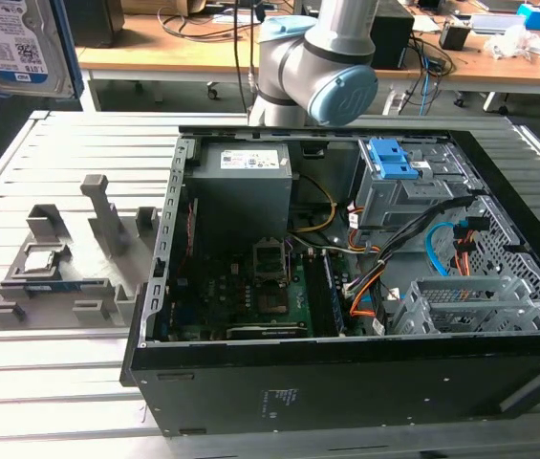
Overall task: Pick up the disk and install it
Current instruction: 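Pick up the disk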
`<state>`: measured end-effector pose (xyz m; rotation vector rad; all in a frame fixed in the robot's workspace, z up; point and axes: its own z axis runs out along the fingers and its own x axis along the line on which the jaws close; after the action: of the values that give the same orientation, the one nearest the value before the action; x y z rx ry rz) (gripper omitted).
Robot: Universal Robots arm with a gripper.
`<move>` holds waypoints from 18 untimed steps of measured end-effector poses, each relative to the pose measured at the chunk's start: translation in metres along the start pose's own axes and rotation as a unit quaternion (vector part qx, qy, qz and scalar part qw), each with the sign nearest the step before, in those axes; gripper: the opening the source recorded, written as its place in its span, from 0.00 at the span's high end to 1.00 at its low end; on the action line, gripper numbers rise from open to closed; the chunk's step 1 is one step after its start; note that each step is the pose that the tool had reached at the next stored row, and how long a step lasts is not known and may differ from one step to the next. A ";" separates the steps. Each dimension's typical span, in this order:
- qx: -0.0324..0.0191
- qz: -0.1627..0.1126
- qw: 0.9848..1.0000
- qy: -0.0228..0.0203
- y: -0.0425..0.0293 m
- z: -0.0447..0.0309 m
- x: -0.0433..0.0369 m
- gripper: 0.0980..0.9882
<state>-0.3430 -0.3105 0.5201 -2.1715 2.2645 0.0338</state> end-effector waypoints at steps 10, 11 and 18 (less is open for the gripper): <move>0.000 0.000 1.000 0.000 -0.0259 -0.0003 -0.0011 0.70; 0.000 0.000 1.000 0.000 -0.0278 -0.0003 -0.0012 0.70; 0.000 0.000 1.000 0.000 -0.0429 -0.0005 -0.0018 0.70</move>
<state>-0.3001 -0.3105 0.5201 -2.1713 2.2646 0.0338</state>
